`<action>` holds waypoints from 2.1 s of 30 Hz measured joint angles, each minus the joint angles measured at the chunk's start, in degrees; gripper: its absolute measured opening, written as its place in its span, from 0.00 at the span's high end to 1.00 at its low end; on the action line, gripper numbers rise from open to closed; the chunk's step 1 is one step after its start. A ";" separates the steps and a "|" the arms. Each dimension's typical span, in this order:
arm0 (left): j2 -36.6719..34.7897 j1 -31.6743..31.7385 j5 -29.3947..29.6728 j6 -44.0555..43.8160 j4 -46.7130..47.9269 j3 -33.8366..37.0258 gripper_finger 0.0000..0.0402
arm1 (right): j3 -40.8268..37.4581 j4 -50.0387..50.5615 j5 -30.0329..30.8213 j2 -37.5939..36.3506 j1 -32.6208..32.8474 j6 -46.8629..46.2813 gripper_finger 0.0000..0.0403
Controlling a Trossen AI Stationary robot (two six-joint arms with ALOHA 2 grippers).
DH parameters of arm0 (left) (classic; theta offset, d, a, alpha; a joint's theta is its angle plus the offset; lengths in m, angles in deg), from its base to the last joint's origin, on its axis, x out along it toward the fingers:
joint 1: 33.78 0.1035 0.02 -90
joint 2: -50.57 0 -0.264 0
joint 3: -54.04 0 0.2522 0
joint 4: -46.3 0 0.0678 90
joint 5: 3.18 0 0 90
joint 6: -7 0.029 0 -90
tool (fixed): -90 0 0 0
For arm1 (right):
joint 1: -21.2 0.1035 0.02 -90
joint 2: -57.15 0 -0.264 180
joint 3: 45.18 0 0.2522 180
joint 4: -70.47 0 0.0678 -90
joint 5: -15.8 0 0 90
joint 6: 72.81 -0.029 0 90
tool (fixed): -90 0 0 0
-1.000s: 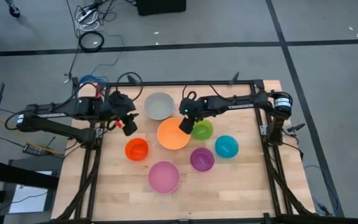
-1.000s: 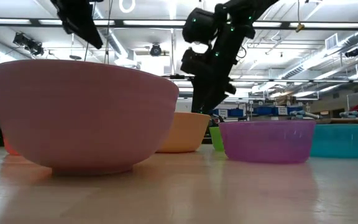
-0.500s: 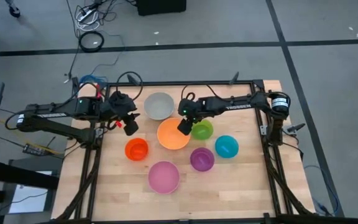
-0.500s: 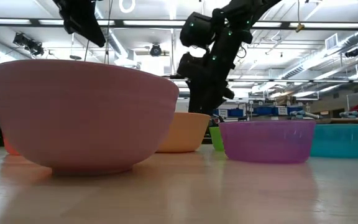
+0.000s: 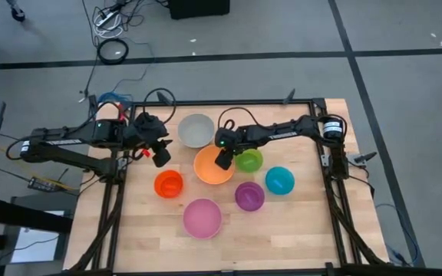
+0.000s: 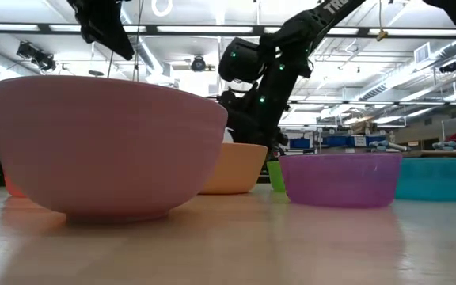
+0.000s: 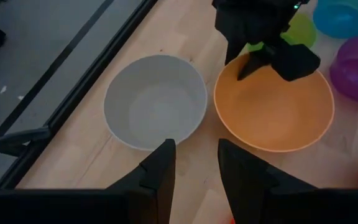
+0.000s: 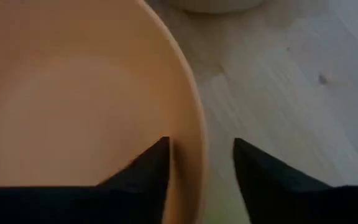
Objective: Nest bowls inside each other
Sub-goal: Stack the light orange bowl on top of the grey bowl, then stack the pink bowl on top of the light orange bowl
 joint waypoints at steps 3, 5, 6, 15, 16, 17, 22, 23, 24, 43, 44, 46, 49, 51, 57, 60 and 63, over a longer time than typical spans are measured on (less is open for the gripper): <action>0.00 0.00 0.00 0.04 -0.06 0.00 0.68 | 0.04 0.28 -0.82 -0.60 -0.43 0.86 0.81; 0.00 0.00 0.01 0.07 -0.06 0.00 0.68 | 0.13 -0.12 -1.68 -1.39 -0.46 1.72 0.93; 0.00 0.00 0.00 0.07 -0.08 0.00 0.68 | 0.14 -0.19 -2.24 -1.90 -0.48 2.18 0.96; -0.02 0.00 0.00 0.20 -0.23 0.04 0.68 | 0.13 0.56 -3.21 -11.15 -0.52 2.91 0.99; -0.02 0.00 0.01 0.21 -0.22 0.04 0.68 | 0.15 0.47 -3.23 -12.60 -0.52 2.99 0.99; -0.02 0.00 0.01 0.21 -0.27 0.04 0.68 | 0.15 0.20 -3.19 -13.82 -0.52 3.00 1.00; -0.02 0.00 0.00 1.50 -3.17 0.04 0.68 | 0.24 -9.63 -1.02 -17.59 -2.33 5.04 1.00; -0.02 0.00 0.01 1.82 -4.31 0.04 0.68 | 0.24 -12.10 -0.86 -17.40 -3.19 5.62 1.00; -0.02 0.00 -0.02 2.21 -5.38 0.04 0.68 | 0.24 -14.61 -0.83 -16.86 -4.02 6.29 1.00; -0.02 0.00 0.00 5.71 -15.02 0.07 0.68 | 0.15 -37.26 -11.43 0.50 -17.29 -1.17 1.00; -0.02 0.00 0.00 5.86 -15.08 0.07 0.68 | 0.15 -37.35 -11.98 0.95 -17.09 -1.24 0.99; -0.02 0.00 0.00 6.03 -15.15 0.07 0.68 | 0.15 -36.77 -12.41 1.23 -16.47 -1.01 0.95; -0.02 0.00 0.00 6.05 -15.16 0.07 0.68 | 0.23 -35.87 -12.32 1.21 -15.64 0.51 0.86; -0.02 0.00 0.00 6.04 -15.16 0.07 0.68 | 1.49 -31.93 -12.27 1.21 -15.54 0.63 0.79; -0.02 0.00 0.00 6.03 -15.16 0.07 0.68 | 5.43 -24.25 -10.27 1.05 -14.87 2.71 0.61; -0.02 0.00 0.00 6.03 -14.93 0.07 0.68 | 7.00 -21.40 -10.61 0.37 -13.81 3.50 0.57; -0.02 0.00 -0.02 6.00 -13.66 0.07 0.68 | 7.17 -16.41 -10.27 -2.10 -11.51 5.48 0.55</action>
